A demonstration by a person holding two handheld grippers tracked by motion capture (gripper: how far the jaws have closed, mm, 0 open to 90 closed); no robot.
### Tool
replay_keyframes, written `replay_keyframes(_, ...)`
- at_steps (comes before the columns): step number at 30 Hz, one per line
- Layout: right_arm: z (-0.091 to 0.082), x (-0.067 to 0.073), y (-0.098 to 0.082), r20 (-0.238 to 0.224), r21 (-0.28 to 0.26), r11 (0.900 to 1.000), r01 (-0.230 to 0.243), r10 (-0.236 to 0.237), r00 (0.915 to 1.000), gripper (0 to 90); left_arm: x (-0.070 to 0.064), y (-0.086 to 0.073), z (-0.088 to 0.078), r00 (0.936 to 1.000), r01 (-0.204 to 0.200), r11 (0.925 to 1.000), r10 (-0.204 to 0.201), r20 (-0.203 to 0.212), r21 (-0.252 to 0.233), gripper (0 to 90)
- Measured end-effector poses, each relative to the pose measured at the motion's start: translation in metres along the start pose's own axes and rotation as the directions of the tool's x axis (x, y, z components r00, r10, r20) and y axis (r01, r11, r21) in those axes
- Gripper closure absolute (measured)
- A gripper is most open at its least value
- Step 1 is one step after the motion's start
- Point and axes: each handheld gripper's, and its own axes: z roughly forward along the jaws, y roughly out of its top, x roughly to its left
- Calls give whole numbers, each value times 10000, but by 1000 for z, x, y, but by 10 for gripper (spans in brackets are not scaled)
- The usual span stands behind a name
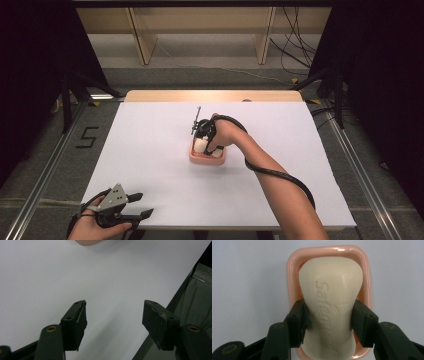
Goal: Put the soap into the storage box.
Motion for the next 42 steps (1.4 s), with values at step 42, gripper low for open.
replay_keyframes(42,-40,50,-113,225,-1950,9065,-3745,3859,9223,304,1,-2,2,9995,161,9999,-162,-275,-24,358)
